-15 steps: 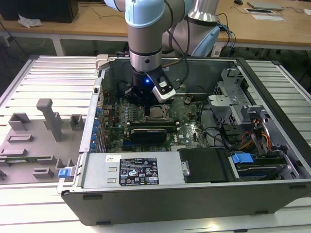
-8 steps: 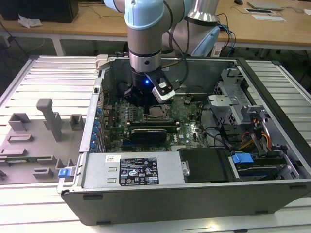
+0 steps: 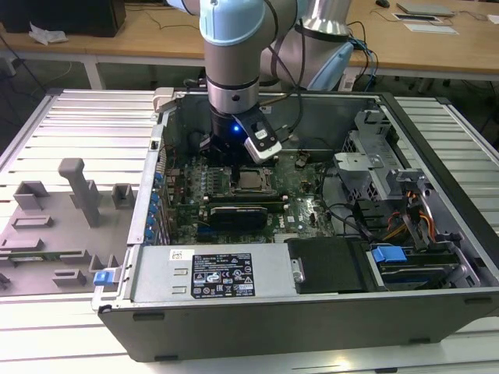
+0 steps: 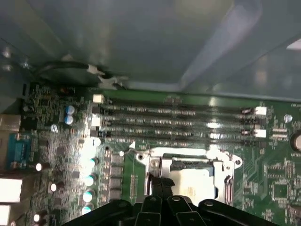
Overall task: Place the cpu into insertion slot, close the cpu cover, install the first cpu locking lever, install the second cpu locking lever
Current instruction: 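Close the cpu cover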
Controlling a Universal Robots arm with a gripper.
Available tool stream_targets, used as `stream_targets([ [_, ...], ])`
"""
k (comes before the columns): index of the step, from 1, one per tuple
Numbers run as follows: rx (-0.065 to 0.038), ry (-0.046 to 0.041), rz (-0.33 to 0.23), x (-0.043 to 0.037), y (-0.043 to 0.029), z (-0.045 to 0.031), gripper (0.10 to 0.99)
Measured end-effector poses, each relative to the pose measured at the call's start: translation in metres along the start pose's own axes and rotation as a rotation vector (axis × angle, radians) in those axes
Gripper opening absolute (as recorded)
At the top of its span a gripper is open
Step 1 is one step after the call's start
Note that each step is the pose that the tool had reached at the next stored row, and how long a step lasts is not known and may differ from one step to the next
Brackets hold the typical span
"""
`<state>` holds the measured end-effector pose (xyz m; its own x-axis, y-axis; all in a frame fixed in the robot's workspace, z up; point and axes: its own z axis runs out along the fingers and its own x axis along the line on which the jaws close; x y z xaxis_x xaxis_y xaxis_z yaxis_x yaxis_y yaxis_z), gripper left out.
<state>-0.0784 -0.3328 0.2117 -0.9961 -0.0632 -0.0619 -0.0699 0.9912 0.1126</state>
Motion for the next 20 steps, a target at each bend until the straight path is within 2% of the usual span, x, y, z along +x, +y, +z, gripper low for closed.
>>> stream_targets([
  [2,-0.007,-0.0006,0.0,0.0001,-0.0012,0.0016,0.106],
  [7,-0.015,-0.0011,0.001,-0.0024,-0.0036,0.0045,0.106],
  [11,-0.029,-0.002,0.002,-0.0061,-0.0038,0.0046,0.106],
  [14,-0.028,-0.0019,0.001,-0.0069,-0.0036,0.0028,0.106],
  [20,-0.009,0.0007,0.001,-0.0098,-0.0038,-0.0019,0.106],
])
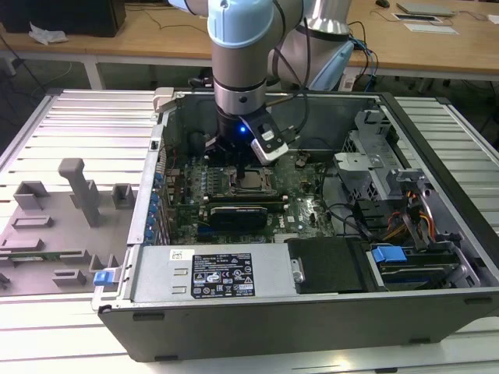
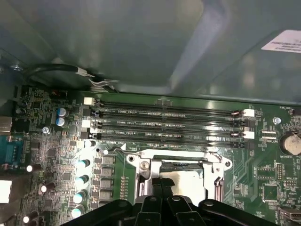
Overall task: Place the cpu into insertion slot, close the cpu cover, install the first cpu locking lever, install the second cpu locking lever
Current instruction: 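Close the cpu cover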
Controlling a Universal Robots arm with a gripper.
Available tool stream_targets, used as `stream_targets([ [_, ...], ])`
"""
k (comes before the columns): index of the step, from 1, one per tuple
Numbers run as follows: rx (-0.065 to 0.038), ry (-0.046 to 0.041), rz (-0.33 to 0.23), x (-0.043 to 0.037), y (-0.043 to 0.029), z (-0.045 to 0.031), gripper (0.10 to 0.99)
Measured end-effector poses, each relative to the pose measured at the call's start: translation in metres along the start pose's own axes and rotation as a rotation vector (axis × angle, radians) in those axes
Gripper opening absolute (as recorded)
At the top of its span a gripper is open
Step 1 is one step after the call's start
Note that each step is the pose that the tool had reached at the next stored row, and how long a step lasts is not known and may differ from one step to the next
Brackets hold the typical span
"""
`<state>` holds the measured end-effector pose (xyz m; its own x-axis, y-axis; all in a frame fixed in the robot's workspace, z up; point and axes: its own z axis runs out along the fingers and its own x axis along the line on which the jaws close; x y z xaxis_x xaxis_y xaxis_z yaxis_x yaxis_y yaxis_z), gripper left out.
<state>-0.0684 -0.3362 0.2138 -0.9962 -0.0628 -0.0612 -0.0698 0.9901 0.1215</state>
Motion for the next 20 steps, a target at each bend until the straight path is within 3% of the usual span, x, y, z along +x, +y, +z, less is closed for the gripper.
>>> stream_targets([
  [2,0.009,0.0021,0.0,-0.0012,-0.0017,-0.0003,0.106],
  [3,0.019,0.0038,-0.001,-0.0022,-0.0042,-0.0005,0.106],
  [6,0.027,0.0049,-0.001,-0.0028,-0.0101,-0.0012,0.106],
  [11,0.027,0.0048,-0.001,-0.0027,-0.0155,0.0002,0.106],
  [20,0.027,0.0052,-0.001,-0.0022,-0.0165,0.006,0.106],
])
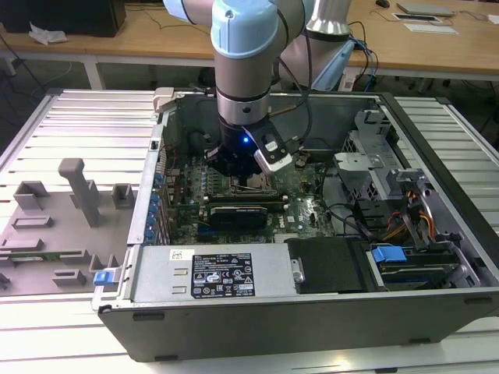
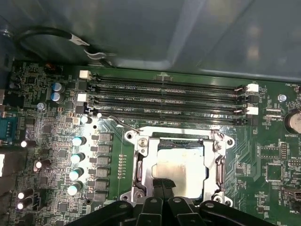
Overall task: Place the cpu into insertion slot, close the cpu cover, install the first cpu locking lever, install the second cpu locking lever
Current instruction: 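Close the cpu cover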
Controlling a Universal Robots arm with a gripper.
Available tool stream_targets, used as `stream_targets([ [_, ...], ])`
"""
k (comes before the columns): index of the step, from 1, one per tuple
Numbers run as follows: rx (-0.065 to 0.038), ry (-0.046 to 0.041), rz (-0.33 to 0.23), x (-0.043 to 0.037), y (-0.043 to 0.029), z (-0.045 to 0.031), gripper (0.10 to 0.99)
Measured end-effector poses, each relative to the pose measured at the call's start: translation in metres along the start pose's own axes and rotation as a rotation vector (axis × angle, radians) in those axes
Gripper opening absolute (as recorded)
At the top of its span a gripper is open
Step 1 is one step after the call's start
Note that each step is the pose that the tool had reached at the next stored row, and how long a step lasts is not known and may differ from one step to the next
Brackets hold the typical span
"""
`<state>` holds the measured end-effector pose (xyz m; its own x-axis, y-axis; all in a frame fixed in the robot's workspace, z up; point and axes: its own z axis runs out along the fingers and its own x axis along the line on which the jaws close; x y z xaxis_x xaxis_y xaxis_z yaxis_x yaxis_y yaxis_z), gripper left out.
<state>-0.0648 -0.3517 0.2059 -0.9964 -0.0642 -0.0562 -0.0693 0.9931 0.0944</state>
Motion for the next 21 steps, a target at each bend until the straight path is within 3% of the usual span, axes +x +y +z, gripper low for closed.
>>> stream_targets([
  [5,-0.001,-0.0004,0.0,-0.0002,0.0005,-0.0003,0.106],
  [12,0.006,0.0002,0.0,-0.0011,0.002,-0.0163,0.106],
  [21,0.006,0.0012,-0.012,0.0045,0.0033,-0.015,0.106],
])
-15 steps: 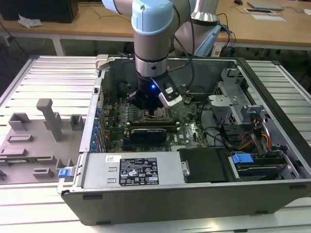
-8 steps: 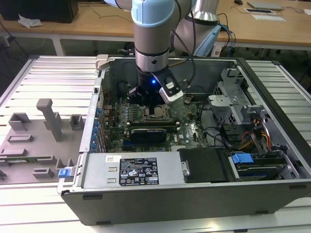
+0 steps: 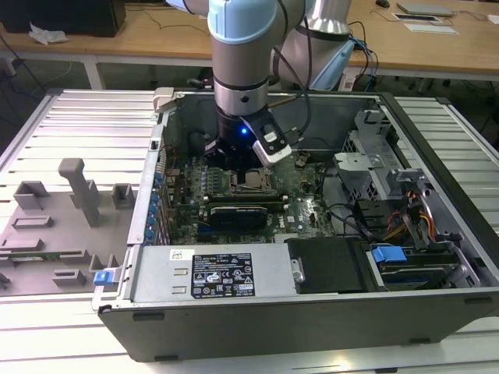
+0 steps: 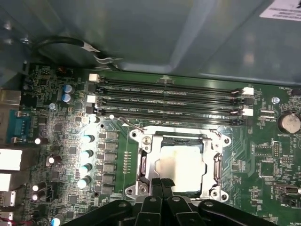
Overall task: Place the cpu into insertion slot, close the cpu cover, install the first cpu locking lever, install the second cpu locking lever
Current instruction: 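Close the cpu cover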
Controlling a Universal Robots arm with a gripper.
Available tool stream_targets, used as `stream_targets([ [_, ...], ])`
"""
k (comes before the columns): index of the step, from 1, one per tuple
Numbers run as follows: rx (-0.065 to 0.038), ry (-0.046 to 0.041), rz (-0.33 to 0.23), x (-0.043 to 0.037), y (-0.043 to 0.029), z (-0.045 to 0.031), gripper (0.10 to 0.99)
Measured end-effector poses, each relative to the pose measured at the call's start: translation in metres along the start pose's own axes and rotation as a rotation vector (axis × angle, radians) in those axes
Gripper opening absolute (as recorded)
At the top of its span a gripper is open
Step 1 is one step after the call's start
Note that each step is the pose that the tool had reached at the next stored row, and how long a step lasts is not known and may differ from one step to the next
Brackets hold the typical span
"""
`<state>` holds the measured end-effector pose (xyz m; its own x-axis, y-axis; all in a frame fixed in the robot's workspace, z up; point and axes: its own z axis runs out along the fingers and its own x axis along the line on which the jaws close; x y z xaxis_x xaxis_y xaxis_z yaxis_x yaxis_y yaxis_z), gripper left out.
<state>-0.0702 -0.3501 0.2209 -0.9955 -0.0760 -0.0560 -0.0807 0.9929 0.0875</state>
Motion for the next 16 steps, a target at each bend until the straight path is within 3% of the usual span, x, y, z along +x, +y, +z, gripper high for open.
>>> stream_targets([
  [8,-0.001,0.0029,-0.012,0.0048,0.0052,0.0057,0.106],
  [16,-0.011,0.0048,-0.024,0.0056,0.0108,0.0113,0.106],
])
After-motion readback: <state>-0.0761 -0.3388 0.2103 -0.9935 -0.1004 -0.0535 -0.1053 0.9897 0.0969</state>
